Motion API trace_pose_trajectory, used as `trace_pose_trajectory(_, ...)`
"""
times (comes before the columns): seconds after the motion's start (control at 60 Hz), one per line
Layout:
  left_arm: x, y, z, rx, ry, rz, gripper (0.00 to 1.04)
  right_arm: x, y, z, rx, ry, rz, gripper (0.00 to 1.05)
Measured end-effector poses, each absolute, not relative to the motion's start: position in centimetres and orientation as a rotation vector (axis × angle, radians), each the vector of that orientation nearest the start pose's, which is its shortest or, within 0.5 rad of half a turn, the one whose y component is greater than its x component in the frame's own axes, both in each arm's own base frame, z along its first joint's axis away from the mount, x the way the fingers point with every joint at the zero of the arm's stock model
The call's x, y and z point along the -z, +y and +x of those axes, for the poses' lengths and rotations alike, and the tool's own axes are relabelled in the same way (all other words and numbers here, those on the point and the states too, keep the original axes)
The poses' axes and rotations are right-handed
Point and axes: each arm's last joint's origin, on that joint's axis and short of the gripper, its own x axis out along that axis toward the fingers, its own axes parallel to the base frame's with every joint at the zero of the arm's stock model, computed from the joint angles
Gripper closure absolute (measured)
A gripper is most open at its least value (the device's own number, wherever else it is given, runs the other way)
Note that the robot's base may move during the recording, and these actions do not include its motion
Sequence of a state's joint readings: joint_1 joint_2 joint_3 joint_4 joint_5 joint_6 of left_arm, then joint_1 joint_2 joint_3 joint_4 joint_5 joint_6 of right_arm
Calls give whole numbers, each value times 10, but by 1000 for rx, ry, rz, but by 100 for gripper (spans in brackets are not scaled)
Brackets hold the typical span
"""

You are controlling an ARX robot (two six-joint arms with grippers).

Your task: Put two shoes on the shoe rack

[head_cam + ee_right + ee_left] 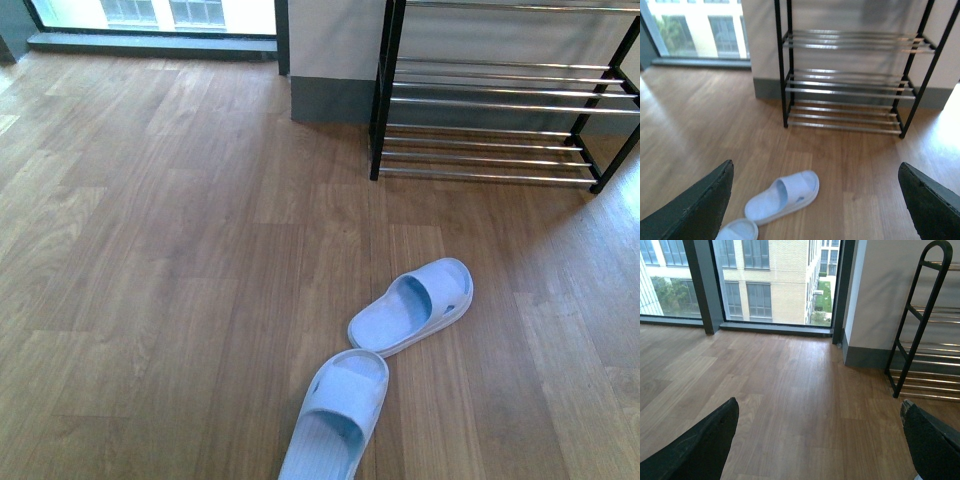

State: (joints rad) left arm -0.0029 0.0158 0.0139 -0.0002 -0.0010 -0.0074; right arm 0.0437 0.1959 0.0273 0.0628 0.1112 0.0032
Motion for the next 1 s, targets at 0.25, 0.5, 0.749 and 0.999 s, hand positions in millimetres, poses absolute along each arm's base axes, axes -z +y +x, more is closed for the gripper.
trace_pose_trajectory(0.25, -167, 0, 98, 3, 2, -7, 9, -148, 6, 185, -32, 340, -60, 9)
trace_pose_trajectory(0.5, -167, 0, 98, 3, 2, -7, 9, -42, 26, 261, -141, 742, -173, 9)
trace_pose_trajectory(0.749, -167, 0, 98, 3, 2, -7, 9, 69, 55, 276, -240, 1086, -233, 9)
trace_pose_trajectory(0.999, -167, 0, 98, 3, 2, -7, 9, 123, 83, 282, -246, 1204, -79, 9)
